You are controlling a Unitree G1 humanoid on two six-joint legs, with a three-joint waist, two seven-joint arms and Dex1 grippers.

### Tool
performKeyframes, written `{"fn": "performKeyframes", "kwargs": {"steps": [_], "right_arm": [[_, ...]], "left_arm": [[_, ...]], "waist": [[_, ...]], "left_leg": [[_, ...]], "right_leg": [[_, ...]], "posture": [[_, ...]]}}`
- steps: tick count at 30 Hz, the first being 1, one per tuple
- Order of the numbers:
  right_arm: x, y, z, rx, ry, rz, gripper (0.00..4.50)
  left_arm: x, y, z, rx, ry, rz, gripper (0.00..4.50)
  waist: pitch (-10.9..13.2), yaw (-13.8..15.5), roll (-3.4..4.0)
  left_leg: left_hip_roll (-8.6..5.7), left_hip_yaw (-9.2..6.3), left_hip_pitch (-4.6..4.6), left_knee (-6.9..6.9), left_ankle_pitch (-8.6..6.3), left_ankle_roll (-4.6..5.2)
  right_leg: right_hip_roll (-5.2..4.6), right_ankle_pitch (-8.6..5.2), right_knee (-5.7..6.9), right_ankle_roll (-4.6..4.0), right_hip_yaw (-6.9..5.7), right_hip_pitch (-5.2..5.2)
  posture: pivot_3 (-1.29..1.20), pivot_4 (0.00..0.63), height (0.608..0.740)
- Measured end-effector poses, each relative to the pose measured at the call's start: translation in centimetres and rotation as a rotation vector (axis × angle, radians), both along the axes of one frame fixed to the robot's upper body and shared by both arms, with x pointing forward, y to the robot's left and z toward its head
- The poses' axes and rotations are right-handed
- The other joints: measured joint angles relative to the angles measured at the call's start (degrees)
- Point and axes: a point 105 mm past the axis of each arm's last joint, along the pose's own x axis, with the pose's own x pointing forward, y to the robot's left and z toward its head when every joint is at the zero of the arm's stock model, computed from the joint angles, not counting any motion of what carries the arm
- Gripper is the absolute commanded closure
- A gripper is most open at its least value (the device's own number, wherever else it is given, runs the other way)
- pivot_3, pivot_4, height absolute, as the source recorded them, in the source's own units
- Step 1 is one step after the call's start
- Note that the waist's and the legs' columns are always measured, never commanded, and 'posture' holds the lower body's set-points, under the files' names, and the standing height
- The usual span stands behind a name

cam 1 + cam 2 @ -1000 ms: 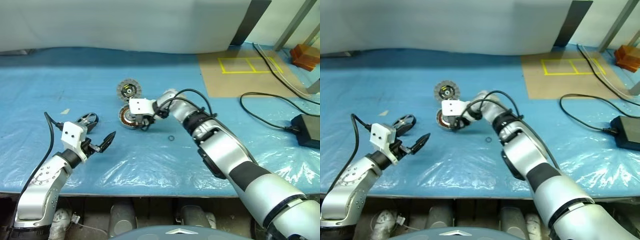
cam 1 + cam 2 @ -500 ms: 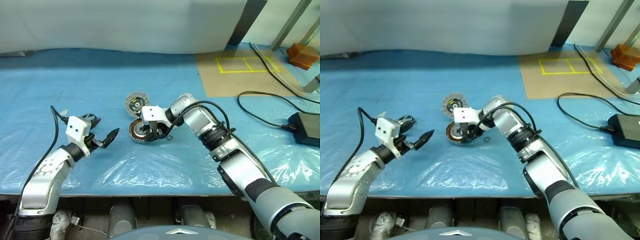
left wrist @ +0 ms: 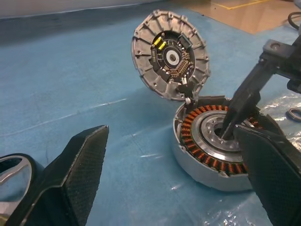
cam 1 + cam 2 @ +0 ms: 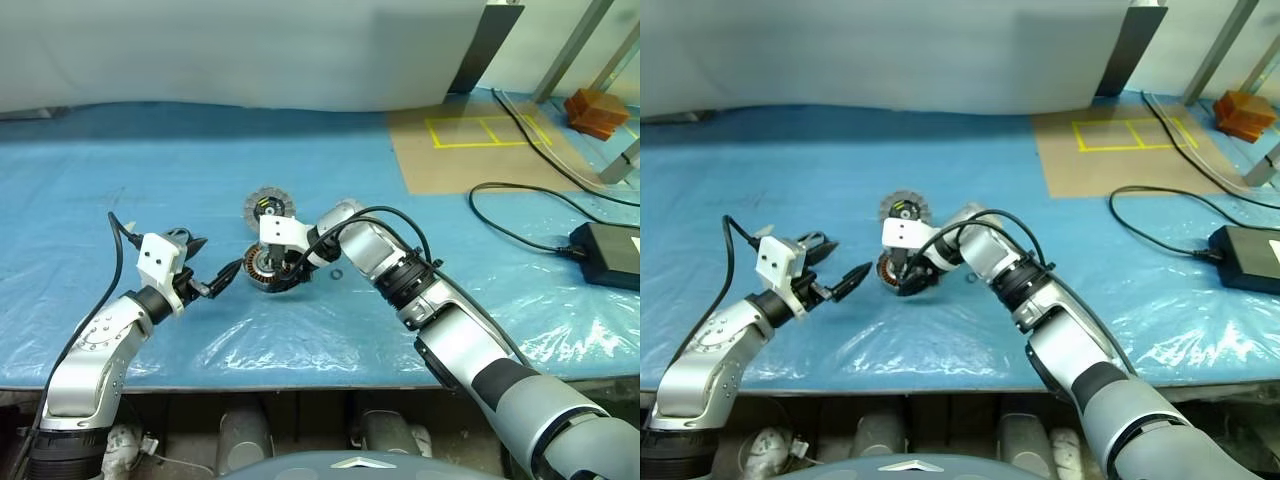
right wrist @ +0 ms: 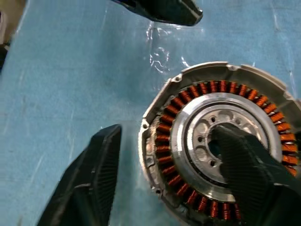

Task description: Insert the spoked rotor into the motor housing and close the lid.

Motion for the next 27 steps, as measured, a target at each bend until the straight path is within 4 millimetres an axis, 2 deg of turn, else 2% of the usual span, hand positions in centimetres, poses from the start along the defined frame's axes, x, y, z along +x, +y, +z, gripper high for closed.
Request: {"fn": "performKeyframes", "kwargs": {"steps": [5, 12, 15, 17, 20, 22, 25, 27], "right_arm": [[-0.4, -0.9, 0.9, 0.032, 0.123, -0.03, 0.72], [-1.6, -3.4, 5.8, 0.194, 0.197, 0.014, 0.72], [-1.9, -5.0, 7.2, 0.282, 0.133, 0.019, 0.72], [-1.6, -6.8, 6.4, 0.317, 0.071, -0.04, 0.72], [-0.5, -9.6, 3.9, 0.384, 0.026, -0.234, 0.72], [-0.3, -10.9, 3.0, 0.444, 0.024, -0.349, 0.72], [-0.7, -11.6, 2.4, 0.509, 0.011, -0.441, 0.72], [-0.7, -11.3, 1.6, 0.532, 0.01, -0.486, 0.72]], "left_arm": [[0.0, -0.1, 0.0, 0.0, -0.001, -0.007, 0.0], [0.1, -0.3, -0.1, 0.001, 0.007, -0.023, 0.0], [0.1, -0.5, -0.1, 0.0, 0.012, -0.04, 0.0], [0.0, -0.6, 0.0, -0.008, 0.016, -0.046, 0.0], [-0.3, -1.1, 0.3, -0.044, 0.014, -0.067, 0.0], [-0.5, -1.8, 0.6, -0.059, 0.013, -0.096, 0.0], [-0.6, -2.7, 0.6, -0.069, 0.022, -0.142, 0.0], [-0.5, -3.8, 0.8, -0.069, 0.025, -0.193, 0.0]], "waist": [[0.01, 0.3, 0.01], [0.0, 0.54, -0.02], [-0.02, 0.59, -0.05], [-0.04, 0.92, -0.07], [-0.03, 1.47, -0.06], [-0.02, 1.51, -0.04], [-0.02, 1.33, -0.04], [-0.01, 1.35, -0.03]], "left_leg": [[0.01, -0.01, -0.22, 0.0, 0.01, -0.01], [0.05, -0.03, -0.69, -0.11, 0.03, -0.02], [0.02, -0.02, -0.68, -0.12, 0.02, -0.03], [-0.04, -0.01, -0.66, -0.1, 0.02, -0.03], [-0.06, 0.01, -0.65, -0.03, 0.02, -0.03], [-0.06, 0.01, -0.63, -0.02, 0.02, -0.03], [-0.06, 0.01, -0.54, -0.04, 0.02, -0.03], [-0.08, 0.01, -0.54, -0.03, 0.03, -0.03]], "right_leg": [[0.0, 0.0, -0.21, 0.01, -0.06, -0.07], [0.07, 0.16, -0.19, 0.25, -0.14, -0.56], [0.03, 0.16, -0.21, 0.25, -0.13, -0.55], [-0.02, 0.16, -0.23, 0.25, -0.12, -0.51], [-0.02, 0.13, -0.2, 0.21, -0.05, -0.51], [0.0, 0.06, -0.19, 0.08, 0.0, -0.55], [0.03, 0.05, -0.18, 0.08, 0.05, -0.53], [0.01, 0.05, -0.18, 0.07, 0.05, -0.53]], "posture": [[0.0, 0.15, 0.74], [0.0, 0.15, 0.74], [0.0, 0.15, 0.74], [0.0, 0.15, 0.74], [0.0, 0.15, 0.74], [0.0, 0.15, 0.74], [0.0, 0.15, 0.74], [0.0, 0.15, 0.74]]}}
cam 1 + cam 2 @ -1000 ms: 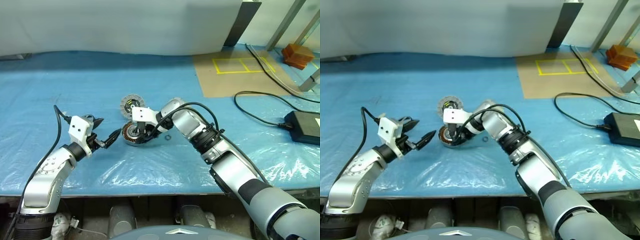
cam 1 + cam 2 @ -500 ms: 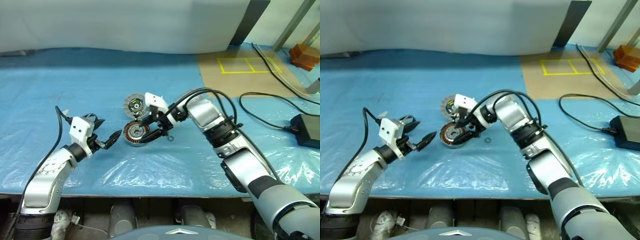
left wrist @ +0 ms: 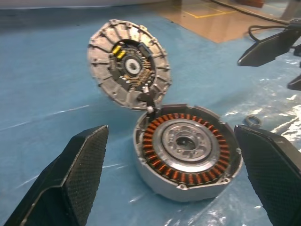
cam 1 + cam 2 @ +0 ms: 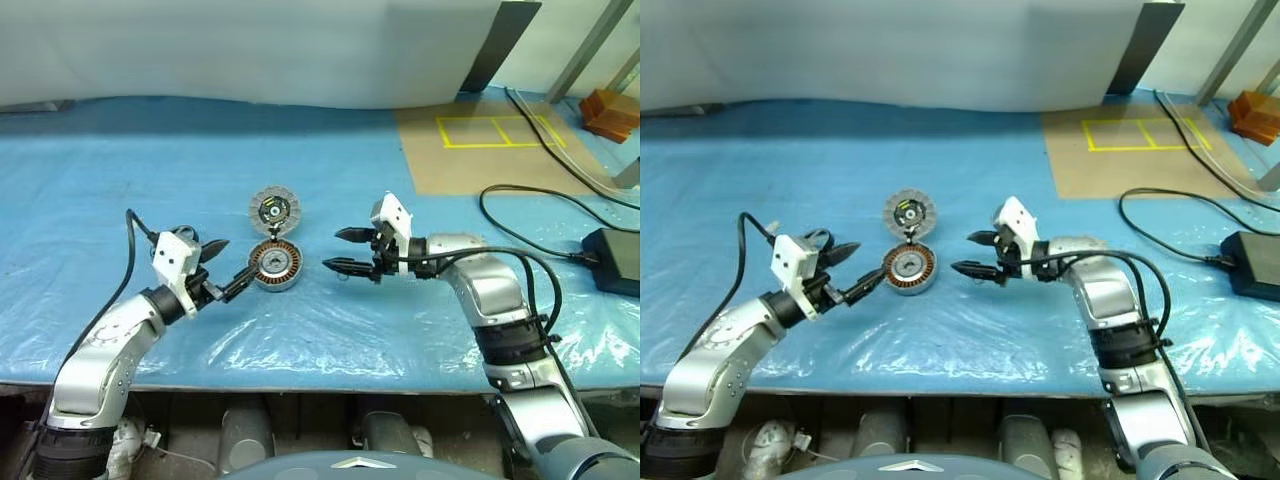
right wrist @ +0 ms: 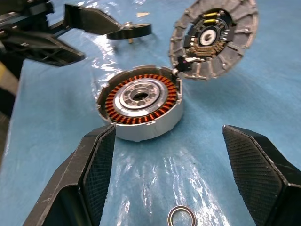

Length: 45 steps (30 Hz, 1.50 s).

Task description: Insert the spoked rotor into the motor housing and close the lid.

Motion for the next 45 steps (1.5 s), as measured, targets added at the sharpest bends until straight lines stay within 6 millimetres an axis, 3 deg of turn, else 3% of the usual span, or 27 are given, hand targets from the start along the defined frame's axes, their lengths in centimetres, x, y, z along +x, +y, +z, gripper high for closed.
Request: {"fn": "performKeyframes", "kwargs": {"steps": [6, 12, 17, 27, 31, 38, 45], "right_arm": [[0.4, 0.6, -1.1, 0.0, 0.001, -0.036, 0.72], [0.3, -0.6, -3.8, -0.074, 0.041, -0.055, 0.72], [-0.3, -1.6, -4.8, -0.126, 0.044, -0.036, 0.72], [-0.5, -1.4, -5.2, -0.151, 0.025, -0.016, 0.72], [-0.4, -1.9, -5.4, -0.171, 0.019, -0.022, 1.59], [-0.1, -2.6, -5.3, -0.189, 0.03, -0.058, 3.94], [-0.5, -2.5, -5.0, -0.204, 0.049, -0.057, 3.94]], "left_arm": [[0.4, -0.6, 0.5, 0.026, -0.011, -0.07, 0.0], [0.2, -0.5, 0.3, 0.044, 0.006, -0.104, 0.0], [-0.2, -0.2, -0.4, 0.054, 0.032, -0.101, 0.0], [-0.3, 0.0, -0.7, 0.058, 0.037, -0.091, 0.0], [-0.3, 0.0, -0.6, 0.063, 0.028, -0.089, 0.0], [-0.1, 0.2, -0.7, 0.073, 0.021, -0.081, 0.0], [0.2, 0.3, -0.8, 0.076, 0.017, -0.074, 0.0]], "waist": [[0.0, 0.01, 0.01], [0.0, 0.12, 0.01], [0.0, 0.1, 0.01], [0.0, 0.1, 0.01], [0.0, 0.11, 0.0], [0.0, 0.14, 0.0], [0.0, 0.15, 0.01]], "left_leg": [[-0.04, 0.0, 0.01, 0.01, 0.0, 0.0], [-0.06, -0.02, -0.06, -0.05, 0.0, -0.01], [-0.06, -0.02, -0.03, -0.08, 0.0, 0.0], [-0.06, -0.02, -0.01, -0.01, 0.0, 0.0], [-0.07, -0.02, -0.01, 0.0, 0.0, 0.0], [-0.06, -0.02, 0.02, 0.01, 0.0, 0.0], [-0.06, -0.02, 0.01, 0.0, 0.0, 0.0]], "right_leg": [[-0.02, 0.0, -0.04, 0.02, 0.01, 0.03], [-0.02, 0.11, -0.1, 0.21, -0.02, 0.03], [-0.02, 0.09, -0.08, 0.17, -0.02, 0.03], [-0.02, 0.01, -0.08, 0.03, 0.01, 0.05], [-0.03, 0.01, -0.09, 0.03, 0.01, 0.07], [-0.02, 0.0, -0.09, 0.03, 0.01, 0.09], [-0.03, 0.01, -0.09, 0.03, 0.01, 0.09]], "posture": [[0.0, 0.15, 0.74], [0.0, 0.15, 0.74], [0.0, 0.15, 0.74], [0.0, 0.15, 0.74], [0.0, 0.15, 0.74], [0.0, 0.15, 0.74], [0.0, 0.15, 0.74]]}}
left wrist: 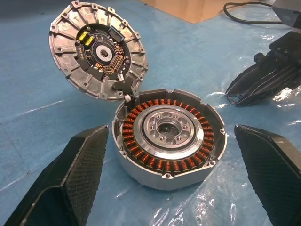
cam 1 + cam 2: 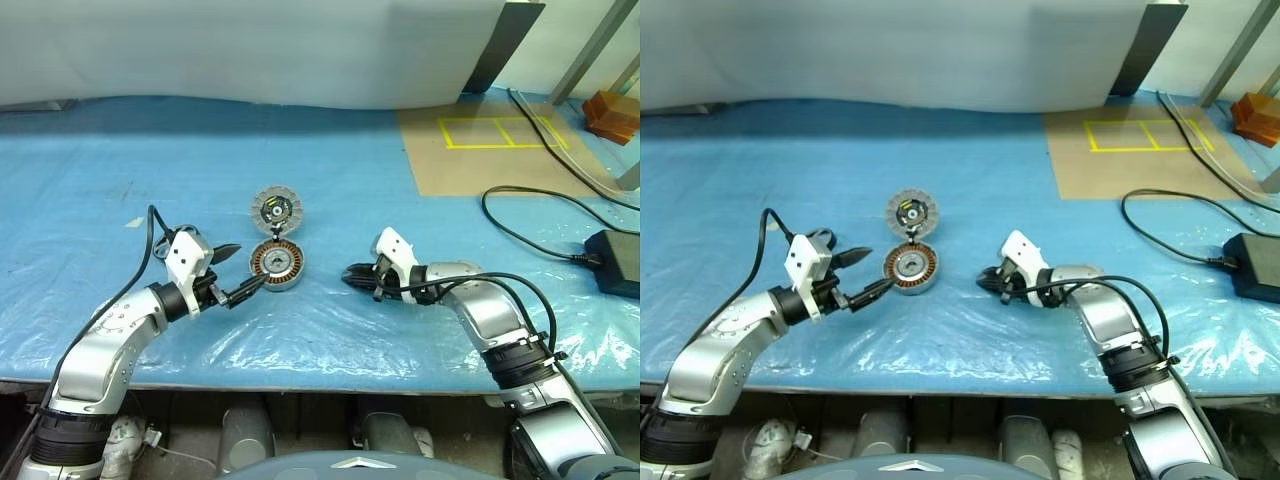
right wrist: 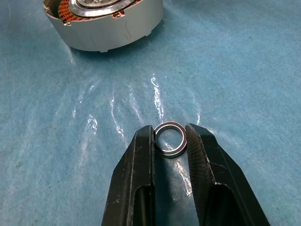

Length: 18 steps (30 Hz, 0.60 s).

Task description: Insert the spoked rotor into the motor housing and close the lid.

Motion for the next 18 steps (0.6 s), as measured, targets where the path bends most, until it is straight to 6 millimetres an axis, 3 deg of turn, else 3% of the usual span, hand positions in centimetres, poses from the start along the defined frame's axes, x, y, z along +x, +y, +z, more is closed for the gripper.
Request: {"fn": "performKeyframes", "kwargs": {"steps": [3, 8, 10, 13, 18], "right_arm": [[-0.1, 0.6, 1.0, 0.024, 0.004, 0.014, 3.94], [1.2, 2.5, 6.5, 0.128, -0.119, 0.068, 3.94], [1.2, 3.3, 7.4, 0.17, -0.125, 0.098, 3.94], [1.4, 4.7, 7.3, 0.208, -0.113, 0.13, 3.94], [2.0, 7.0, 5.2, 0.203, -0.078, 0.167, 3.94]], "left_arm": [[0.1, 0.0, 0.1, 0.0, -0.007, -0.002, 0.0], [0.0, 0.0, 0.2, -0.002, -0.007, -0.005, 0.0], [0.0, 0.1, 0.1, -0.002, -0.007, -0.002, 0.0], [0.0, 0.6, 0.2, 0.006, -0.014, 0.012, 0.0], [-0.7, 2.2, -0.4, 0.033, 0.011, 0.04, 0.0]], "waist": [[0.01, -0.07, 0.01], [0.01, -0.21, 0.01], [0.01, -0.14, 0.01], [0.01, -0.14, 0.01], [0.01, -0.77, 0.01]], "left_leg": [[-0.01, 0.0, 0.0, 0.0, 0.0, 0.0], [0.01, 0.0, 0.02, -0.02, 0.0, 0.0], [0.01, 0.0, 0.0, -0.02, 0.0, 0.0], [0.01, 0.0, -0.03, -0.03, 0.0, 0.0], [0.0, 0.0, -0.07, -0.04, 0.0, -0.01]], "right_leg": [[0.0, 0.0, 0.01, 0.01, 0.01, -0.02], [0.01, 0.0, 0.02, 0.0, 0.0, -0.02], [0.01, 0.0, 0.01, 0.0, 0.0, -0.02], [0.01, 0.01, 0.0, 0.02, -0.02, -0.04], [0.0, 0.0, 0.0, 0.0, -0.03, -0.07]], "posture": [[0.0, 0.15, 0.74], [0.0, 0.15, 0.74], [0.0, 0.15, 0.74], [0.0, 0.15, 0.74], [0.0, 0.15, 0.74]]}}
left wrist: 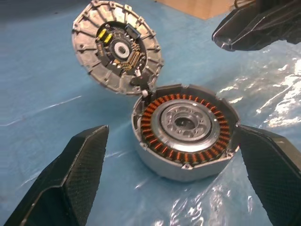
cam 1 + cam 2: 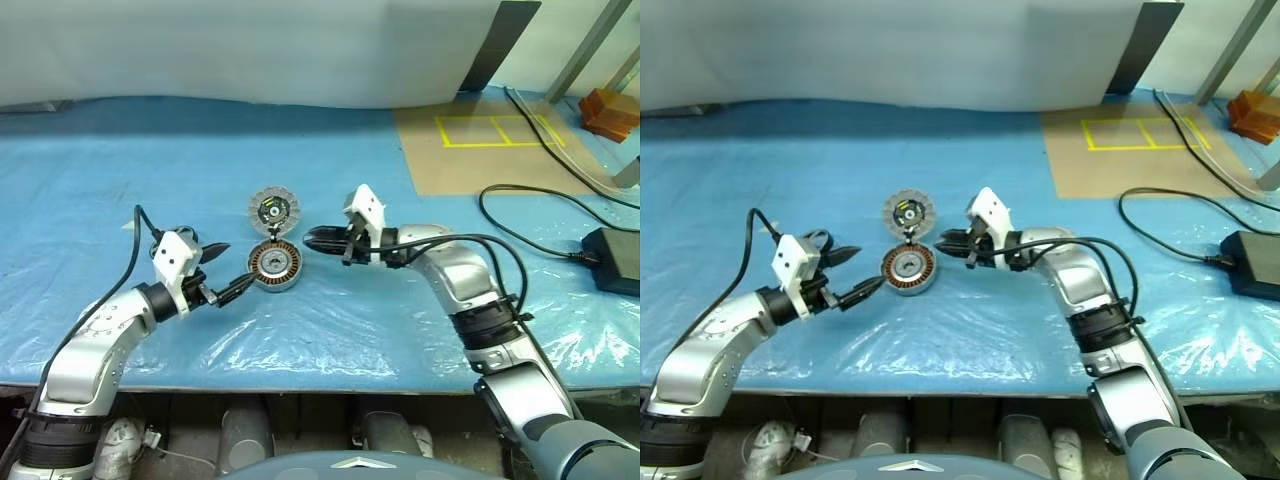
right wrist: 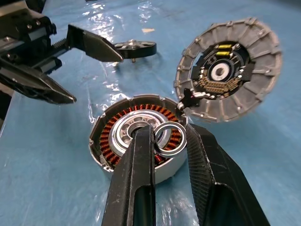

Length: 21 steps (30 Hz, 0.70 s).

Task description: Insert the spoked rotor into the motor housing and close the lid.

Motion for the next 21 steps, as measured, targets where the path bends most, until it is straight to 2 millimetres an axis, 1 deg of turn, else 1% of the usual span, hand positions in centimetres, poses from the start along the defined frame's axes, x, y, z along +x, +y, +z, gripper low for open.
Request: {"fn": "performKeyframes", "kwargs": {"steps": [2, 4, 6, 9, 11, 16, 21], "right_arm": [[-0.1, 0.9, -0.7, -0.001, 0.018, 0.025, 3.94], [0.1, 1.8, -0.8, -0.008, 0.016, 0.043, 3.94], [0.3, 2.5, -0.6, -0.007, 0.004, 0.056, 3.94], [0.3, 3.6, -0.1, 0.015, 0.002, 0.076, 3.94], [0.2, 3.9, -0.2, 0.02, 0.01, 0.085, 3.94], [-0.2, 3.9, -1.5, -0.012, 0.09, 0.105, 3.94], [-0.5, 4.4, -1.8, -0.006, 0.117, 0.114, 3.94]], "left_arm": [[-0.7, 0.2, -0.3, -0.009, 0.019, -0.008, 0.0], [-1.3, 0.0, -0.3, -0.025, 0.029, -0.023, 0.0], [-1.7, -0.4, -0.1, -0.031, 0.024, -0.044, 0.0], [-1.8, -0.7, 0.3, -0.036, 0.006, -0.053, 0.0], [-1.8, -0.9, 0.5, -0.041, -0.002, -0.049, 0.0], [-1.8, -1.2, 0.2, -0.043, 0.003, -0.048, 0.0], [-1.8, -1.1, 0.2, -0.039, 0.004, -0.046, 0.0]], "waist": [[0.0, -0.15, 0.0], [0.0, -0.22, 0.0], [0.0, -0.23, 0.0], [0.0, -0.35, 0.0], [0.0, -0.36, 0.0], [0.0, -0.48, 0.0], [0.0, -0.55, 0.0]], "left_leg": [[0.0, -0.01, -0.05, -0.01, 0.0, 0.0], [0.0, -0.01, -0.06, 0.0, 0.0, 0.0], [0.02, -0.02, -0.06, 0.0, 0.0, 0.0], [0.02, -0.02, -0.04, 0.0, 0.0, 0.0], [0.02, -0.01, -0.05, 0.0, 0.0, 0.0], [0.03, -0.01, -0.06, 0.0, 0.0, 0.0], [0.03, -0.01, -0.04, 0.0, 0.0, 0.0]], "right_leg": [[-0.01, 0.0, -0.02, 0.0, -0.02, -0.01], [0.0, 0.0, -0.01, 0.0, -0.02, -0.03], [0.0, 0.0, 0.01, -0.01, -0.04, -0.03], [0.0, 0.0, 0.02, -0.01, -0.03, -0.03], [0.0, 0.0, 0.01, -0.01, -0.02, -0.03], [0.01, 0.0, 0.01, 0.0, -0.03, -0.03], [0.01, 0.0, 0.02, -0.01, -0.03, -0.03]], "posture": [[0.0, 0.15, 0.74], [0.0, 0.15, 0.74], [0.0, 0.15, 0.74], [0.0, 0.15, 0.74], [0.0, 0.15, 0.74], [0.0, 0.15, 0.74], [0.0, 0.15, 0.74]]}}
